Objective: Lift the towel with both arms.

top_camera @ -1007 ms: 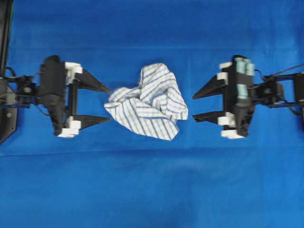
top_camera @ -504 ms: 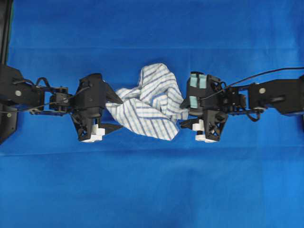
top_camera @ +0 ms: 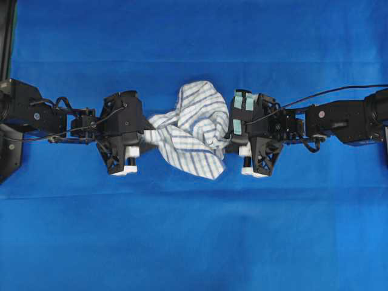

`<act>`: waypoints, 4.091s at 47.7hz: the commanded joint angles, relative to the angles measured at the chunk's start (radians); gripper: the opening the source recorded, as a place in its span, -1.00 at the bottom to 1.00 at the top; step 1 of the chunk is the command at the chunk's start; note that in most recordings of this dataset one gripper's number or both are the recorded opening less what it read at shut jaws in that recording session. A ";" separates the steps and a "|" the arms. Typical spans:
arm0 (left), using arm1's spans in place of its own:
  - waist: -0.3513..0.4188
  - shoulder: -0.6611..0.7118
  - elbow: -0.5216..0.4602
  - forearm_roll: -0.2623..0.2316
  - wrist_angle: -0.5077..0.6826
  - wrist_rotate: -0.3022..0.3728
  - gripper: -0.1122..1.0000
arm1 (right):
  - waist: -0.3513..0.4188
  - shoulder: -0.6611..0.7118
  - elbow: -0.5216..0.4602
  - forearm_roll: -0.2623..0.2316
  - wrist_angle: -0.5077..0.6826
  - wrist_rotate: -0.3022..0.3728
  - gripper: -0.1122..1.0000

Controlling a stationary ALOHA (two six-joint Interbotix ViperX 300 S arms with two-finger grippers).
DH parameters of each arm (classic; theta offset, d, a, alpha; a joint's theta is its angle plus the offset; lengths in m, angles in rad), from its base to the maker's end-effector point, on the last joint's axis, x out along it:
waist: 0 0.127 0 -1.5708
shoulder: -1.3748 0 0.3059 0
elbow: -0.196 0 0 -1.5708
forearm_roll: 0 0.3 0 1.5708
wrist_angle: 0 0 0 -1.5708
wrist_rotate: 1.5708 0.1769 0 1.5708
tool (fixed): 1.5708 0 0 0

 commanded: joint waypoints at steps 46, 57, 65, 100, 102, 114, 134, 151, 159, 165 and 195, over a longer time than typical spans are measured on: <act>0.051 -0.597 -0.233 -0.002 0.543 0.002 -0.63 | -0.021 -0.453 -0.253 -0.029 0.449 0.000 -0.71; 0.067 -0.683 -0.364 0.002 0.675 0.008 -0.63 | -0.023 -0.548 -0.373 -0.066 0.566 0.000 -0.71; 0.071 -0.701 -0.472 0.003 0.741 0.012 -0.63 | -0.023 -0.594 -0.459 -0.080 0.632 0.000 -0.71; 0.061 -0.640 -0.638 0.006 0.824 0.058 -0.57 | -0.015 -0.586 -0.561 -0.127 0.687 -0.028 -0.70; 0.057 -0.643 -0.635 0.006 0.813 0.069 -0.37 | -0.015 -0.586 -0.561 -0.127 0.687 -0.029 -0.70; 0.052 -0.667 -0.612 0.006 0.779 0.086 0.81 | -0.014 -0.584 -0.560 -0.141 0.690 -0.021 0.21; 0.025 -0.666 -0.503 0.006 0.736 0.077 0.80 | -0.015 -0.583 -0.472 -0.164 0.663 0.020 0.35; -0.051 -0.537 -0.307 0.005 0.451 0.072 0.80 | -0.014 -0.551 -0.213 -0.164 0.462 0.112 0.35; -0.091 -0.437 -0.262 0.003 0.376 0.072 0.80 | -0.015 -0.485 -0.120 -0.164 0.380 0.150 0.35; -0.101 -0.354 -0.227 0.003 0.344 0.072 0.80 | -0.014 -0.414 -0.078 -0.164 0.314 0.166 0.35; -0.110 -0.035 -0.130 0.000 0.170 0.015 0.80 | -0.015 -0.043 -0.072 -0.144 0.083 0.172 0.35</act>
